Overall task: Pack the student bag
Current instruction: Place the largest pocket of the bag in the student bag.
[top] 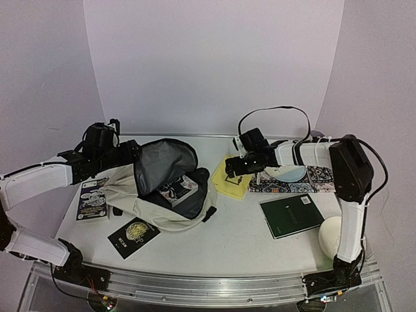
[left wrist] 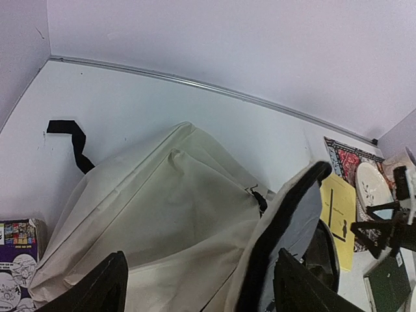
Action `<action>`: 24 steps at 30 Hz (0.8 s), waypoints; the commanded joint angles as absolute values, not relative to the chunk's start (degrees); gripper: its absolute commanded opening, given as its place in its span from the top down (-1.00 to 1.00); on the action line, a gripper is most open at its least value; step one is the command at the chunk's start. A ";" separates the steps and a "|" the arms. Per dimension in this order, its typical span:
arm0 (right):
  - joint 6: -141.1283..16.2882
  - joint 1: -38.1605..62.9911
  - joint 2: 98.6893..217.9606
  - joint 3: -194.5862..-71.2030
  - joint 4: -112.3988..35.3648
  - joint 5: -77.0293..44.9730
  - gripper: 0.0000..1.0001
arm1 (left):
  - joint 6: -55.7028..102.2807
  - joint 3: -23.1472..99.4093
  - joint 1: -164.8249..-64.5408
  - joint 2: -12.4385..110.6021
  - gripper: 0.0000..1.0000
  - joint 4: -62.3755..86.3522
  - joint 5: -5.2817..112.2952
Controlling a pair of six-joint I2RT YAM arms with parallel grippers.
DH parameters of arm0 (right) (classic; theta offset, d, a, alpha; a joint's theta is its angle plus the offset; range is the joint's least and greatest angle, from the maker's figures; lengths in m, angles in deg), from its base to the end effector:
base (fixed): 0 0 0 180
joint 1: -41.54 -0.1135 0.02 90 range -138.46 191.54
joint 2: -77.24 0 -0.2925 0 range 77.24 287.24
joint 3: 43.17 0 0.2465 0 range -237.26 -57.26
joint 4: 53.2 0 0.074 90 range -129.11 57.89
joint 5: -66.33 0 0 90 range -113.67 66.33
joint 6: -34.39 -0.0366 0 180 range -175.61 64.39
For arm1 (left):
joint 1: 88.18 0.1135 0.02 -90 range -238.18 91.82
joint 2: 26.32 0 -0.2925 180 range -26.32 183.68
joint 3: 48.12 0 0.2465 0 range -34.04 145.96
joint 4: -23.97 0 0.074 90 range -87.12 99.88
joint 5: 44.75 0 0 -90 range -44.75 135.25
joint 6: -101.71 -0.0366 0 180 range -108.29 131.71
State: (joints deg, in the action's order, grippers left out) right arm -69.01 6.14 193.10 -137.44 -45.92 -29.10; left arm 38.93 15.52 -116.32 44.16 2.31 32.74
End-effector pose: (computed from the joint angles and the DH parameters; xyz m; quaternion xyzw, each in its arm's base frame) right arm 0.3880 0.2715 0.2327 -0.1405 0.8489 0.1727 0.4794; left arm 0.2360 -0.1173 0.3075 -0.0488 0.8547 -0.1532 0.4936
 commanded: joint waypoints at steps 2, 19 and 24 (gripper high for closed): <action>-66.55 6.10 199.61 -143.88 -41.79 -31.10 -0.87 | 41.56 17.34 -116.12 39.40 -0.70 -4.70 38.09; -67.05 -0.73 203.02 -138.05 -28.53 -38.60 -0.87 | 48.78 19.10 -133.59 42.88 -0.81 -12.03 36.39; -67.38 -0.69 199.86 -133.10 -28.39 -38.31 -0.89 | 53.07 17.64 -141.64 48.59 -0.83 -13.41 32.64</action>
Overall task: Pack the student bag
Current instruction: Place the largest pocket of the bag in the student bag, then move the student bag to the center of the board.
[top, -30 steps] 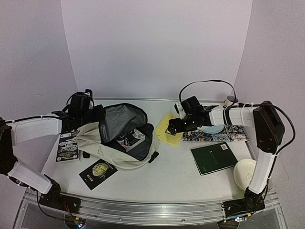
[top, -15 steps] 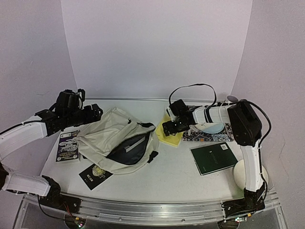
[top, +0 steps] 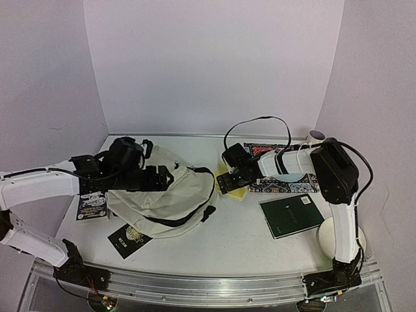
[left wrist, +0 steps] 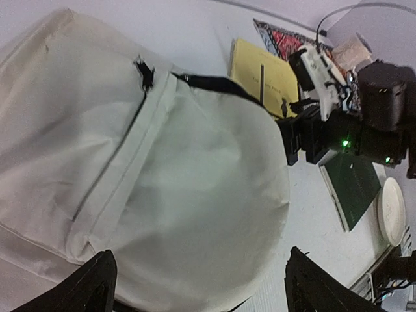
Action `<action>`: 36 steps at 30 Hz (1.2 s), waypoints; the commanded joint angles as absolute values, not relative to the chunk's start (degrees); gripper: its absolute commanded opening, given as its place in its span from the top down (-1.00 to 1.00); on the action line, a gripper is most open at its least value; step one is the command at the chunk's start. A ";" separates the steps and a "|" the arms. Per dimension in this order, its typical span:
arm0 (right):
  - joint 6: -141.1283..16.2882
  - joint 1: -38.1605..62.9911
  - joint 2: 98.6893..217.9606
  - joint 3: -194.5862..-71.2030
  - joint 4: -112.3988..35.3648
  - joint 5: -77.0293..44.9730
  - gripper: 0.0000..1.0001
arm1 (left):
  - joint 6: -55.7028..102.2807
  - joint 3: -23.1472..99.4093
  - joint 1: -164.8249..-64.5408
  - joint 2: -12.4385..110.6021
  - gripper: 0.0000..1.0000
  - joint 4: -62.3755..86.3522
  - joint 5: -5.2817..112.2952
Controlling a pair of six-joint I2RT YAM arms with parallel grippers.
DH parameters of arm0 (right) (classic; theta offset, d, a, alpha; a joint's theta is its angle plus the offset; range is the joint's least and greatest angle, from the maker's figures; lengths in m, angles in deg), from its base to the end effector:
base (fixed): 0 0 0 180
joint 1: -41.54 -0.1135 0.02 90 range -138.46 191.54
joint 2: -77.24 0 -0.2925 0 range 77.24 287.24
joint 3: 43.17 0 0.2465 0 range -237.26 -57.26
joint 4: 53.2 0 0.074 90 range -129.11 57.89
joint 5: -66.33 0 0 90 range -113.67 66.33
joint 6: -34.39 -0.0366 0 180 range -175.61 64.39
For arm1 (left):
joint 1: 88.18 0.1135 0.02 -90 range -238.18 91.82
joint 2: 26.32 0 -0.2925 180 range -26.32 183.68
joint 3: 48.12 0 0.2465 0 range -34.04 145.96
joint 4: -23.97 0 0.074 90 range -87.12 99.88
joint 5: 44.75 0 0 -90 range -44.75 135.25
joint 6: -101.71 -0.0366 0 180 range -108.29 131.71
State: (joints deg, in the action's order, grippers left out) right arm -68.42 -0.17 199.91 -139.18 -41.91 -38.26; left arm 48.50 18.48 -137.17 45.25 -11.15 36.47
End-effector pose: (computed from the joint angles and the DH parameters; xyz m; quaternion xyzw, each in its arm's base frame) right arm 0.3678 0.3155 0.1818 -0.1685 0.8770 0.0979 0.4391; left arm 0.1731 -0.1906 0.2987 0.0639 0.9023 -0.2355 0.3554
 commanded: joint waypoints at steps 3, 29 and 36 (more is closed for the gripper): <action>-67.60 -0.69 197.90 -131.51 -28.39 -37.90 -0.89 | 54.81 17.33 -144.35 52.37 -0.84 -14.34 30.88; -70.04 0.78 195.02 -139.98 -37.04 -34.00 -0.84 | 43.23 26.90 -128.48 73.83 -0.82 -18.25 8.15; -67.81 0.85 201.72 -145.11 -36.56 -34.14 -0.84 | 39.75 32.50 -125.76 79.95 -0.83 -17.89 4.59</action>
State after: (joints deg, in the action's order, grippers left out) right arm -69.93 0.90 197.70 -142.41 -39.34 -32.66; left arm 42.83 27.80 -127.10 78.03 -19.23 9.93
